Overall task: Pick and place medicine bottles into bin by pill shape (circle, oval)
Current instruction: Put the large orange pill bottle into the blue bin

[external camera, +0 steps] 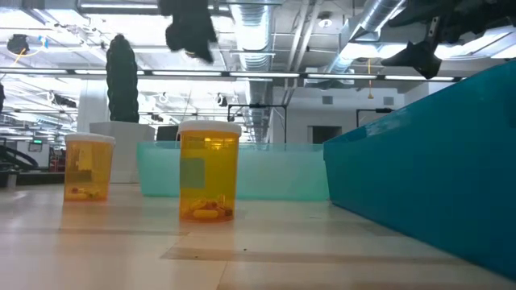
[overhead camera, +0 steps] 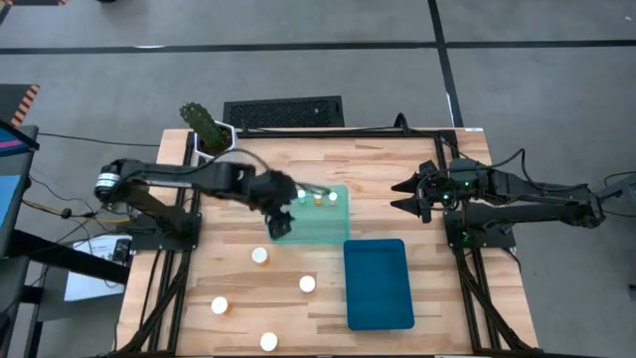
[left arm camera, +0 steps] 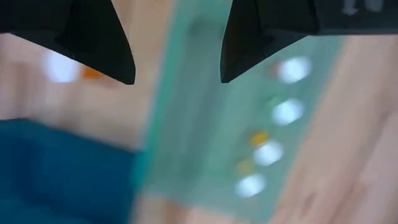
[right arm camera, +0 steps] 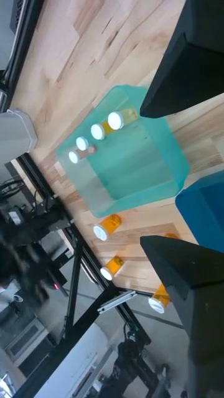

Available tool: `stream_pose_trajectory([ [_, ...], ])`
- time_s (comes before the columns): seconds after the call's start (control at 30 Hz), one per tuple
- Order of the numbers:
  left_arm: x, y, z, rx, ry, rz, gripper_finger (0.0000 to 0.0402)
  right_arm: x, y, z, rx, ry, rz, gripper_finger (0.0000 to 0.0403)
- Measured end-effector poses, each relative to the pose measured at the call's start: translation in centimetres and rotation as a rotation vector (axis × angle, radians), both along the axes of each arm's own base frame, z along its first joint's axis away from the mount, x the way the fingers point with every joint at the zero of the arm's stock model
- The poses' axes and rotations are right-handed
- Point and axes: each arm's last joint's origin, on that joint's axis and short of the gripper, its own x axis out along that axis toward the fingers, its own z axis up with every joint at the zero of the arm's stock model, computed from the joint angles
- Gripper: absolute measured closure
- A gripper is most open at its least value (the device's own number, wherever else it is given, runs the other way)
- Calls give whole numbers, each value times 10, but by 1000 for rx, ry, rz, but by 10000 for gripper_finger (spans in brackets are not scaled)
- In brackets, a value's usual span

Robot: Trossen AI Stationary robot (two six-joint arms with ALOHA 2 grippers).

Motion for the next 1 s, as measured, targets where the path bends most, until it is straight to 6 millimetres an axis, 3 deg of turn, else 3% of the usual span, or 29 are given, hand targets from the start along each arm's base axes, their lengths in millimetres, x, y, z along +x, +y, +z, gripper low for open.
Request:
stream_pose_trajectory([
  [0.23, 12, -65, 7, 68, -204, -128, 172, -1, 0, -3, 4, 28, 0, 69],
  [0.43, 29, -103, -21, 86, -185, -191, 149, -2, 1, -5, 10, 59, 7, 69],
  [0.73, 54, -133, -86, 80, -12, -295, 78, -2, 7, -7, 11, 72, 55, 69],
  [1.0, 51, -146, -91, 103, -5, -308, 78, -1, 11, -6, 11, 70, 85, 69],
])
